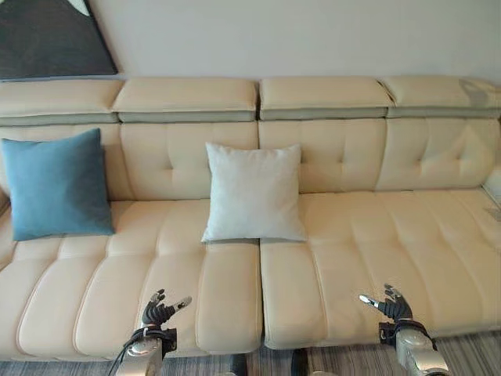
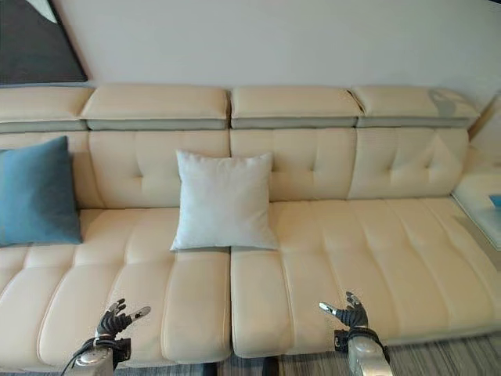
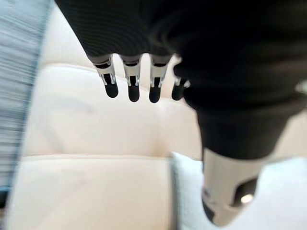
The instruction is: Pick up all the scattered cushions and arrange them neatly on the sofa.
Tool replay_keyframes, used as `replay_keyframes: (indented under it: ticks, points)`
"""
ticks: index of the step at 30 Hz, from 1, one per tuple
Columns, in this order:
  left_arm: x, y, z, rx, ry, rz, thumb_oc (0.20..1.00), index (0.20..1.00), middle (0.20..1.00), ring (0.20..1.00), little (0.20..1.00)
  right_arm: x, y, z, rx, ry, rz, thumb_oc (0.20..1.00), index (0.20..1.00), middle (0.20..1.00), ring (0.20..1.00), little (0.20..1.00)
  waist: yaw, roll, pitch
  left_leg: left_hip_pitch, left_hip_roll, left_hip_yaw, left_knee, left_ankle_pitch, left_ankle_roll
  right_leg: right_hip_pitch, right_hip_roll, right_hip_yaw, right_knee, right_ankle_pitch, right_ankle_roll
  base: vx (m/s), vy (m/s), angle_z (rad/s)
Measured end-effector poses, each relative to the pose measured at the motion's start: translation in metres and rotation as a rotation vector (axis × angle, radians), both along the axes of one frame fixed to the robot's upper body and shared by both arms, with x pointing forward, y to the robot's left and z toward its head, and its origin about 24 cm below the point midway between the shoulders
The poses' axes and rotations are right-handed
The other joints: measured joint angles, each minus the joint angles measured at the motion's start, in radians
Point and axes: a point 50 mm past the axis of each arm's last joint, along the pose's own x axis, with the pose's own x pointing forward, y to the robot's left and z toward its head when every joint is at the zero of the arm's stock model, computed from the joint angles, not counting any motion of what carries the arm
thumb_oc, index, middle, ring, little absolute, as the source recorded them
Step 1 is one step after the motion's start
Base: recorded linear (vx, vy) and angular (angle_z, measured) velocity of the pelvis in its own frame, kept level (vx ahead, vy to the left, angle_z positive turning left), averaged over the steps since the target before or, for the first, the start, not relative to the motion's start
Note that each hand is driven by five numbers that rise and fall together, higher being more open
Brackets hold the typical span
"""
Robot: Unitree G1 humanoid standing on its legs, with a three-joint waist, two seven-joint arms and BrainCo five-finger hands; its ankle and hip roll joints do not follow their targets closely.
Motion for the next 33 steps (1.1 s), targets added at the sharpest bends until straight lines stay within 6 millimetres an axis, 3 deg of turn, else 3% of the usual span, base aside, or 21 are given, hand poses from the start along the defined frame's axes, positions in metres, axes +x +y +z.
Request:
replay_keyframes:
  ticks: [1,2,4,6,7,9,12,13,15,16,17,19,20,21,22,25,28,33]
  points:
    - [0.005,-0.003,0.005,-0.005,-0.032,-0.008,1.0,1.0,1.0,1.0,1.0,-0.003,0.0,-0.001,0.003,0.005,-0.001,1.0,1.0,1.0,1.0,1.0,-0.002,0.018,0.004,-0.009,0.022,-0.001,0.002,0.008,0.005,-0.03,-0.004,-0.012,0.145,-0.076,-0.005,-0.11,-0.064,-0.13]
    - [0.006,-0.002,0.008,-0.002,-0.047,-0.012,1.0,1.0,1.0,1.0,1.0,-0.007,0.001,-0.004,0.007,0.018,-0.003,1.0,1.0,1.0,1.0,1.0,-0.001,0.013,0.003,-0.007,0.023,-0.004,0.007,0.009,0.004,-0.026,-0.023,-0.012,0.217,-0.124,0.005,-0.1,-0.097,-0.06]
    - [0.003,0.004,0.006,0.002,-0.031,0.011,1.0,1.0,1.0,1.0,1.0,-0.008,0.003,-0.005,0.023,0.017,-0.005,1.0,1.0,1.0,1.0,1.0,0.0,-0.016,-0.005,-0.01,0.017,0.017,0.008,0.024,-0.004,0.051,-0.067,-0.005,0.239,-0.207,0.033,-0.15,-0.141,-0.16]
    - [0.0,0.003,0.004,0.001,-0.021,0.008,1.0,1.0,1.0,1.0,1.0,-0.006,0.007,-0.004,0.04,0.0,-0.002,1.0,1.0,1.0,1.0,1.0,0.007,-0.019,-0.004,-0.011,0.025,0.023,0.008,0.036,-0.021,0.111,-0.069,-0.001,0.207,-0.236,0.071,-0.25,-0.185,-0.2]
    - [0.0,0.002,0.003,-0.005,-0.022,0.007,1.0,1.0,1.0,1.0,1.0,-0.002,0.012,-0.001,0.054,-0.024,0.006,1.0,1.0,1.0,1.0,1.0,0.01,-0.027,-0.003,-0.014,0.029,0.027,0.008,0.059,-0.051,0.172,-0.058,0.021,0.097,-0.243,0.042,-0.3,-0.215,-0.19]
    - [-0.003,-0.01,-0.002,-0.043,-0.011,0.003,1.0,1.0,1.0,1.0,1.0,0.004,0.013,0.005,0.051,-0.052,0.025,1.0,1.0,1.0,1.0,1.0,0.017,0.02,-0.003,-0.015,0.071,0.03,0.008,0.077,-0.071,0.203,0.003,0.031,-0.004,-0.174,-0.018,-0.34,-0.273,-0.31]
    - [-0.004,-0.021,-0.006,-0.081,-0.01,0.005,1.0,1.0,1.0,1.0,1.0,0.002,0.012,0.008,0.044,-0.059,0.043,1.0,1.0,1.0,1.0,1.0,0.022,0.044,-0.015,-0.028,0.114,0.022,0.013,0.116,-0.109,0.238,0.066,0.043,-0.094,-0.117,-0.054,-0.38,-0.29,-0.06]
    - [-0.002,-0.025,-0.006,-0.107,-0.017,0.008,1.0,1.0,1.0,1.0,1.0,0.003,0.009,0.013,0.031,-0.079,0.05,1.0,1.0,1.0,1.0,1.0,0.02,0.054,-0.016,-0.056,0.134,-0.001,0.031,0.152,-0.137,0.236,0.09,0.031,-0.107,-0.103,-0.069,-0.39,-0.256,0.27]
    - [0.005,-0.029,-0.002,-0.118,-0.043,-0.005,1.0,1.0,1.0,1.0,1.0,0.003,0.01,0.016,0.03,-0.097,0.055,1.0,1.0,1.0,1.0,1.0,0.017,0.04,-0.003,-0.073,0.139,-0.015,0.032,0.213,-0.178,0.233,0.095,0.01,-0.116,-0.101,-0.084,-0.33,-0.189,0.33]
    - [0.004,-0.032,-0.002,-0.123,-0.044,-0.016,1.0,1.0,1.0,1.0,1.0,0.002,0.009,0.017,0.026,-0.103,0.058,1.0,1.0,1.0,1.0,1.0,0.015,0.029,0.011,-0.088,0.142,-0.034,0.029,0.269,-0.197,0.231,0.101,-0.008,-0.112,-0.085,-0.103,-0.28,-0.124,0.25]
    - [0.002,-0.033,-0.003,-0.126,-0.039,-0.014,1.0,1.0,1.0,1.0,1.0,0.002,0.009,0.017,0.023,-0.101,0.06,1.0,1.0,1.0,1.0,1.0,0.014,0.021,0.024,-0.084,0.142,-0.064,0.026,0.28,-0.195,0.227,0.101,-0.007,-0.109,-0.088,-0.115,-0.25,-0.103,0.15]
    - [-0.003,-0.03,-0.005,-0.121,-0.018,-0.008,1.0,1.0,1.0,1.0,1.0,0.002,0.009,0.017,0.025,-0.103,0.06,1.0,1.0,1.0,1.0,1.0,0.019,-0.004,0.036,-0.059,0.101,-0.098,0.033,0.224,-0.238,0.22,0.082,-0.003,-0.123,-0.077,-0.137,-0.19,-0.065,-0.19]
    - [-0.005,-0.029,-0.006,-0.119,-0.014,-0.002,1.0,1.0,1.0,1.0,1.0,0.004,0.01,0.019,0.026,-0.111,0.063,1.0,1.0,1.0,1.0,1.0,0.024,-0.021,0.039,-0.023,0.06,-0.096,0.035,0.148,-0.217,0.208,0.064,0.02,-0.127,-0.086,-0.136,-0.14,-0.023,-0.29]
    - [-0.006,-0.029,-0.006,-0.12,-0.013,-0.002,1.0,1.0,1.0,1.0,1.0,0.007,0.01,0.023,0.024,-0.13,0.069,1.0,1.0,1.0,1.0,1.0,0.023,-0.003,0.044,0.014,0.037,-0.073,0.029,0.093,-0.181,0.203,0.062,0.021,-0.127,-0.074,-0.121,-0.11,0.002,-0.24]
    - [-0.006,-0.029,-0.006,-0.122,-0.015,0.0,1.0,1.0,1.0,1.0,1.0,0.007,0.01,0.024,0.024,-0.134,0.072,1.0,1.0,1.0,1.0,1.0,0.015,0.0,0.049,0.022,0.033,-0.079,0.031,0.075,-0.166,0.195,0.063,0.027,-0.123,-0.059,-0.119,-0.08,0.015,-0.22]
    - [-0.011,-0.028,-0.008,-0.126,-0.002,0.009,1.0,1.0,1.0,1.0,1.0,0.008,0.017,0.021,0.038,-0.118,0.113,1.0,1.0,1.0,1.0,1.0,0.032,-0.001,0.053,0.042,0.029,-0.089,0.03,0.059,-0.144,0.186,0.054,0.077,-0.134,-0.044,-0.087,-0.03,0.06,-0.51]
    - [-0.007,-0.029,-0.007,-0.133,-0.01,0.003,1.0,1.0,1.0,1.0,1.0,0.004,0.016,0.019,0.038,-0.106,0.109,1.0,1.0,1.0,1.0,1.0,-0.004,0.028,0.05,0.058,0.033,-0.09,0.006,0.01,-0.111,0.199,0.062,0.05,-0.135,-0.045,-0.069,-0.02,0.113,0.17]
    - [-0.005,-0.029,-0.007,-0.129,-0.006,-0.004,1.0,1.0,1.0,1.0,1.0,0.003,0.014,0.018,0.031,-0.102,0.091,1.0,1.0,1.0,1.0,1.0,-0.012,0.027,0.037,0.052,0.002,-0.114,0.0,-0.008,-0.097,0.201,0.029,0.035,-0.134,-0.037,-0.041,-0.02,0.125,0.13]
